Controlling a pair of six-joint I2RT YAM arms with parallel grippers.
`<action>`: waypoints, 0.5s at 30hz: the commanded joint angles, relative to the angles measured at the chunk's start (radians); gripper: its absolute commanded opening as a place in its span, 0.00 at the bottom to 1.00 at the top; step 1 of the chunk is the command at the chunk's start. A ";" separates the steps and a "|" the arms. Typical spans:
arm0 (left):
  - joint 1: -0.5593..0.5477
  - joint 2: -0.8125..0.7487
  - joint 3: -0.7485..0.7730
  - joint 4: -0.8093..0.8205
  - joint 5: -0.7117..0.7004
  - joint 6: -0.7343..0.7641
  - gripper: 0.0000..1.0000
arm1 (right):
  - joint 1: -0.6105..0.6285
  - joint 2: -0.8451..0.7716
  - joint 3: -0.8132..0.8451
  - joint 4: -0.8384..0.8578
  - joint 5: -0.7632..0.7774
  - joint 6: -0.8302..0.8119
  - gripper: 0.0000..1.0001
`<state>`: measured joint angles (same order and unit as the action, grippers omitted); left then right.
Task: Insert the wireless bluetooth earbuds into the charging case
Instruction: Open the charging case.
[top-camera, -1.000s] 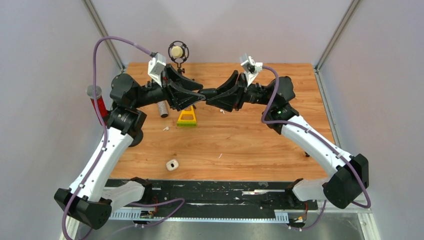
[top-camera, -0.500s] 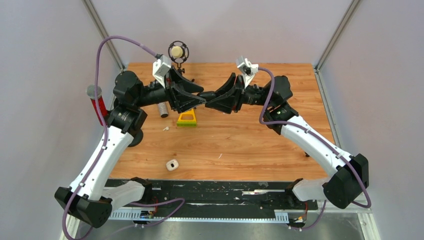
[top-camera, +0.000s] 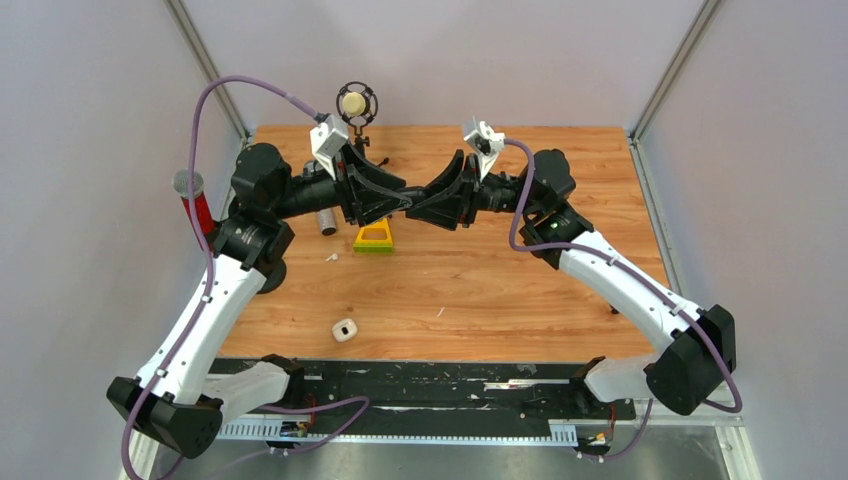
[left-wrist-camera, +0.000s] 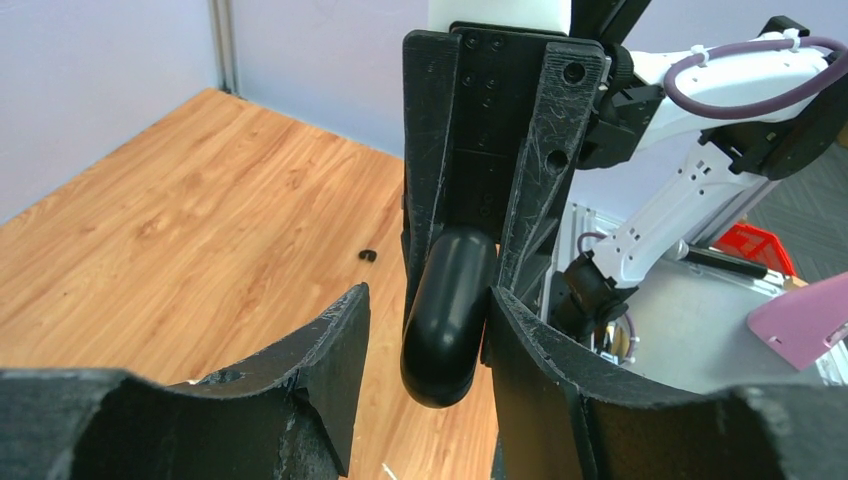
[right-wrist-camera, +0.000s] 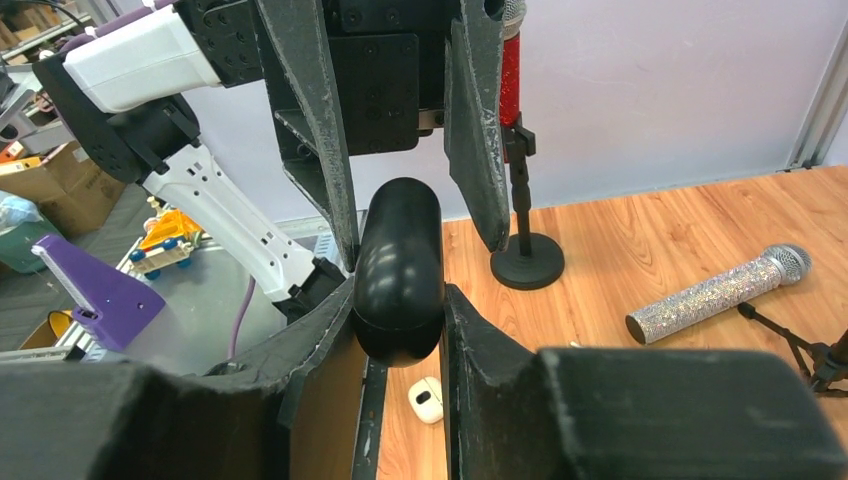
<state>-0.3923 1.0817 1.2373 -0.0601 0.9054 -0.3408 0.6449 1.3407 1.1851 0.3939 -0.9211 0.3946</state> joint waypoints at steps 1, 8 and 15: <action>0.013 0.004 0.045 0.013 -0.088 0.025 0.55 | 0.027 -0.045 0.003 -0.013 -0.055 -0.039 0.00; 0.027 0.012 0.052 -0.014 -0.141 0.060 0.55 | 0.030 -0.067 -0.023 -0.014 -0.079 -0.055 0.00; 0.032 0.026 0.072 -0.006 -0.144 0.064 0.55 | 0.033 -0.064 -0.029 -0.047 -0.085 -0.074 0.00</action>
<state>-0.3904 1.0924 1.2560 -0.1081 0.8875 -0.3264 0.6468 1.3231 1.1637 0.3542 -0.9058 0.3405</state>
